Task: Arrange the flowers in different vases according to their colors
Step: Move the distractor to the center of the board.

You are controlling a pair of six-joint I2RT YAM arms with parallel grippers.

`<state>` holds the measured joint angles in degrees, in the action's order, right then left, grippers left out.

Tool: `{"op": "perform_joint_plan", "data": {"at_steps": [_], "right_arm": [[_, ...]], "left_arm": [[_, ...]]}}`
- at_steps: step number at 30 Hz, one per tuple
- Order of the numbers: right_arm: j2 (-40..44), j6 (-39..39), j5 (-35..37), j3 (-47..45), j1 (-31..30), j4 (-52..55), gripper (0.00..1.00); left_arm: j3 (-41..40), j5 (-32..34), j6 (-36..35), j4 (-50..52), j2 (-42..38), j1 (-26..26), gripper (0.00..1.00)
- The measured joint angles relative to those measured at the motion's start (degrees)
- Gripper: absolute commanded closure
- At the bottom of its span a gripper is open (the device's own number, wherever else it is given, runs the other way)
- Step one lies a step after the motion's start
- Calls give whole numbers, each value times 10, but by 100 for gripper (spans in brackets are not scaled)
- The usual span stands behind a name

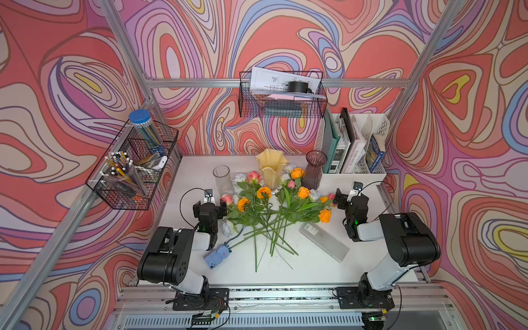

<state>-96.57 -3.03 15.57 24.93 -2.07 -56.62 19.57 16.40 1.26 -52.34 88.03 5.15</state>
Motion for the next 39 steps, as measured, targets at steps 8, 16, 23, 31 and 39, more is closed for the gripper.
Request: {"op": "perform_joint_plan", "data": {"at_steps": [8, 16, 23, 31, 39], "right_arm": [[0, 0, 0, 0, 0, 0, 2], [0, 0, 0, 0, 0, 0, 2], [3, 5, 11, -5, -7, -14, 2], [247, -50, 66, 113, -77, 302, 13], [337, -259, -44, 266, -193, 650, 100]], "left_arm": [[0, 0, 0, 0, 0, 0, 1], [0, 0, 0, 0, 0, 0, 1], [0, 20, -5, 24, -32, 7, 2], [64, 190, 9, 224, -285, 180, 7], [200, 145, 329, 649, -380, 310, 100]]}}
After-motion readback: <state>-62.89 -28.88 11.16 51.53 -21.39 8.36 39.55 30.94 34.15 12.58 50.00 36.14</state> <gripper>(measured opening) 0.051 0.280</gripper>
